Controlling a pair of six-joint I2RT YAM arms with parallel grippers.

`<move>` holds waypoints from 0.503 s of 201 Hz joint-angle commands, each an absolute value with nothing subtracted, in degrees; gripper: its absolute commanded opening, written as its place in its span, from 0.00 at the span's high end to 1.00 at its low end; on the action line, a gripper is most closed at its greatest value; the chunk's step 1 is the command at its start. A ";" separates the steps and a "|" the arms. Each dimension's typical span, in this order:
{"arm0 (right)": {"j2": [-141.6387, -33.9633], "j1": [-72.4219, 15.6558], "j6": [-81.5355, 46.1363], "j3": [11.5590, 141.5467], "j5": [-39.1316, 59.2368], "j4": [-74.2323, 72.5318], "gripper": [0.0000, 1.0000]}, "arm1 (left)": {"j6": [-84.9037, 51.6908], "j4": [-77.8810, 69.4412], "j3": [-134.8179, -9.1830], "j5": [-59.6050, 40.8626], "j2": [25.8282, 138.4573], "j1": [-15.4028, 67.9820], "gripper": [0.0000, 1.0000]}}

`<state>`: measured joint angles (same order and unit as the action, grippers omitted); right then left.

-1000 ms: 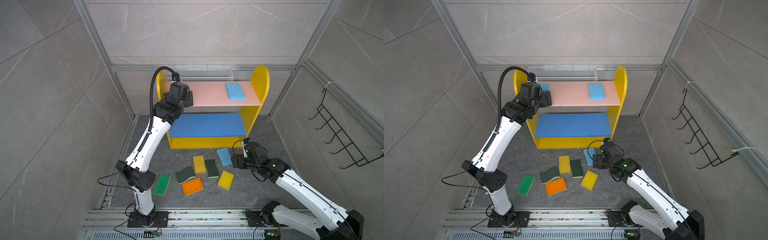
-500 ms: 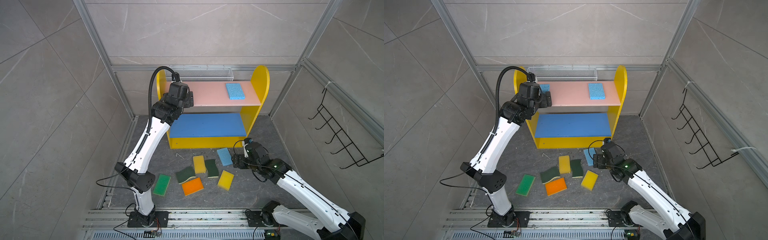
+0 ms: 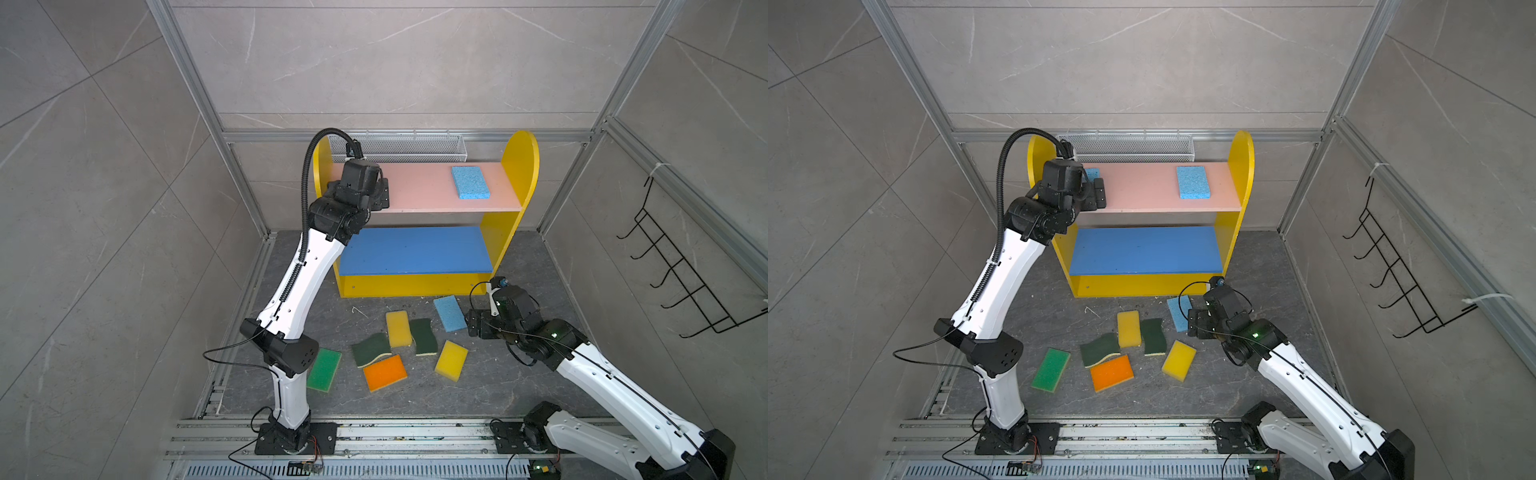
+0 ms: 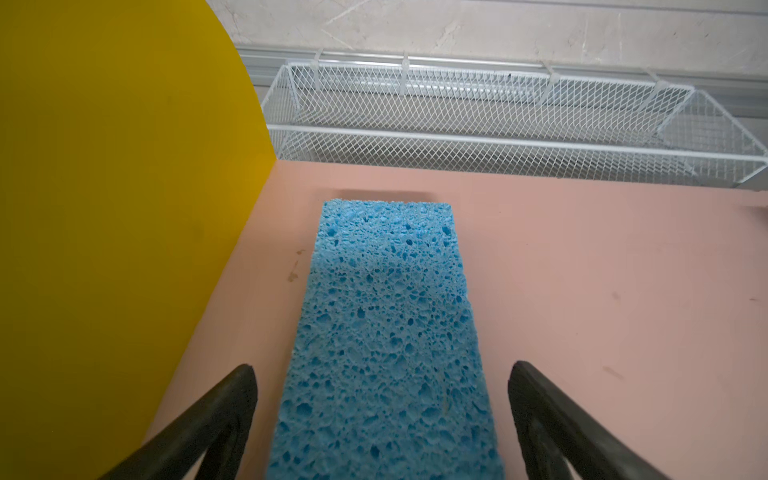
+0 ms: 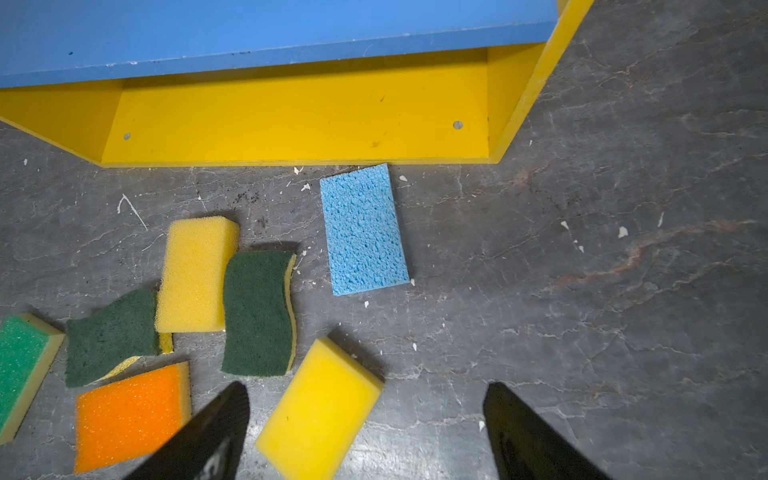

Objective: Place and organize the cleaning sponges onto the shelf

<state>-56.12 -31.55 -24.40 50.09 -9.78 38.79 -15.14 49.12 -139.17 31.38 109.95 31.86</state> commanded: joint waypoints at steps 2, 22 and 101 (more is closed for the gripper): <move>-55.28 -31.77 -23.90 49.76 -11.28 39.97 0.09 | -14.59 49.83 -140.49 31.82 109.86 31.99 0.03; -55.28 -31.81 -23.90 49.75 -11.43 39.82 0.09 | -14.49 50.09 -140.51 32.61 110.34 31.99 0.03; -55.55 -31.80 -23.80 50.11 -11.43 39.95 0.09 | -12.22 51.77 -141.77 33.47 112.72 31.73 0.18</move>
<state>-56.12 -31.55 -24.40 50.09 -10.48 38.98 -14.17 50.09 -140.66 33.10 111.63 31.88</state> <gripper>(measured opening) 0.909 0.830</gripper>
